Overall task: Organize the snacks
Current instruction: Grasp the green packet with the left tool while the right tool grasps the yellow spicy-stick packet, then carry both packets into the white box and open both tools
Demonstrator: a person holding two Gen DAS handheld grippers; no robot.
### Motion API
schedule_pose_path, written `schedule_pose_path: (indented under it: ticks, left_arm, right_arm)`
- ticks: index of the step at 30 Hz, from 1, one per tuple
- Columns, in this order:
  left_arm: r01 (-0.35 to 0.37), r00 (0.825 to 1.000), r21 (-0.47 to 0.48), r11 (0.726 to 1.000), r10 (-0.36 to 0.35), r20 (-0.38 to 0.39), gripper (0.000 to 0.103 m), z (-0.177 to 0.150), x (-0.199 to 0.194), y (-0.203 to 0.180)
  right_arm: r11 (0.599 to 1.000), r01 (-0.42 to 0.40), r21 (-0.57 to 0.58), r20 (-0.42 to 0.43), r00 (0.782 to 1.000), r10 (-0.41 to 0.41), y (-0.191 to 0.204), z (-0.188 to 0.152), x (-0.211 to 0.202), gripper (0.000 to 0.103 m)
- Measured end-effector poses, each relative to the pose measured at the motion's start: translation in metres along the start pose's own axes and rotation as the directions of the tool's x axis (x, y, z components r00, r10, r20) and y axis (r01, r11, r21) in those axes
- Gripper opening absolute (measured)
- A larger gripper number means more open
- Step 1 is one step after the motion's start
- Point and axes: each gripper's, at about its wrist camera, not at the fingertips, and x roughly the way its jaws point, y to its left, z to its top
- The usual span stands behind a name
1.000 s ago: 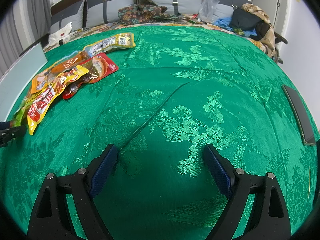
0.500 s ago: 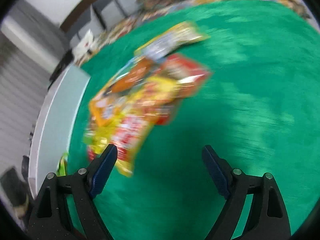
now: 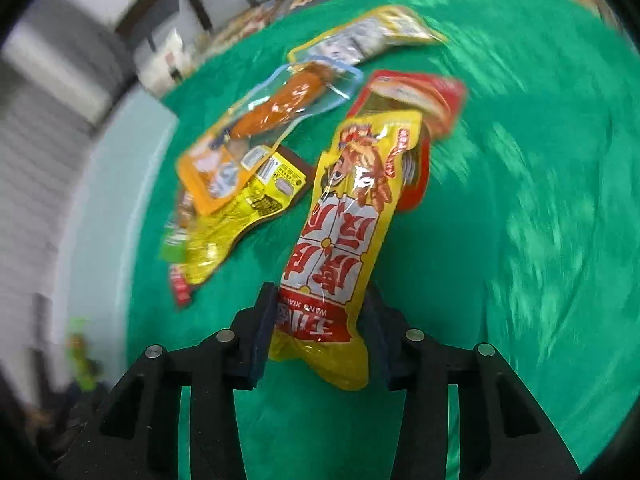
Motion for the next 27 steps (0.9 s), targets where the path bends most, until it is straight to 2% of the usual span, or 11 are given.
schedule_pose_path:
  ticks: [2, 6, 9, 10, 14, 16, 19, 22, 24, 25, 27]
  left_arm:
    - [0.009, 1.000, 0.000, 1.000, -0.009, 0.005, 0.064, 0.000, -0.004, -0.001]
    - [0.017, 1.000, 0.005, 1.000, -0.017, 0.017, 0.064, 0.000, -0.010, -0.002]
    - [0.022, 0.999, 0.002, 1.000, -0.022, 0.025, 0.064, -0.001, -0.014, -0.002]
    - [0.023, 0.999, -0.001, 1.000, -0.023, 0.024, 0.064, -0.001, -0.014, -0.001]
    - [0.022, 1.000, -0.013, 1.000, -0.022, 0.013, 0.064, -0.007, -0.011, 0.004]
    - [0.023, 1.000, -0.018, 1.000, -0.023, 0.011, 0.064, -0.009, -0.012, 0.007]
    - [0.018, 1.000, -0.014, 1.000, -0.018, 0.018, 0.064, -0.011, -0.015, 0.010]
    - [0.021, 0.999, -0.028, 0.999, -0.021, 0.024, 0.064, -0.012, -0.018, 0.015]
    - [0.025, 0.999, -0.038, 0.999, -0.024, 0.028, 0.064, -0.012, -0.020, 0.018]
    - [0.028, 0.999, -0.045, 0.999, -0.027, 0.032, 0.064, -0.012, -0.022, 0.018]
    - [0.037, 0.999, -0.052, 0.998, -0.035, 0.040, 0.064, -0.012, -0.027, 0.019]
  right_arm:
    - [0.991, -0.110, 0.070, 0.019, 0.994, 0.109, -0.018, -0.009, -0.016, 0.044]
    - [0.909, -0.382, 0.164, 0.063, 0.924, 0.377, -0.053, -0.023, -0.040, 0.044]
    - [0.836, -0.511, 0.198, 0.092, 0.859, 0.503, -0.073, -0.032, -0.051, 0.023]
    - [0.833, -0.515, 0.204, 0.091, 0.857, 0.507, -0.074, -0.035, -0.051, 0.018]
    - [0.906, -0.385, 0.177, 0.051, 0.923, 0.382, -0.073, -0.036, -0.049, 0.011]
    - [0.974, -0.213, 0.077, 0.056, 0.976, 0.209, -0.058, -0.034, -0.053, 0.014]
    - [0.989, 0.000, -0.149, 0.067, 0.998, 0.010, -0.022, -0.029, -0.058, 0.065]
    - [0.922, -0.008, -0.388, 0.009, 1.000, 0.012, 0.021, -0.035, -0.054, 0.069]
    - [0.832, -0.063, -0.551, -0.100, 0.995, 0.009, 0.049, -0.051, -0.040, 0.070]
    - [0.760, -0.087, -0.644, -0.170, 0.985, -0.032, 0.064, -0.066, -0.027, 0.070]
    - [0.646, -0.068, -0.760, -0.203, 0.970, -0.136, 0.079, -0.085, -0.003, 0.070]
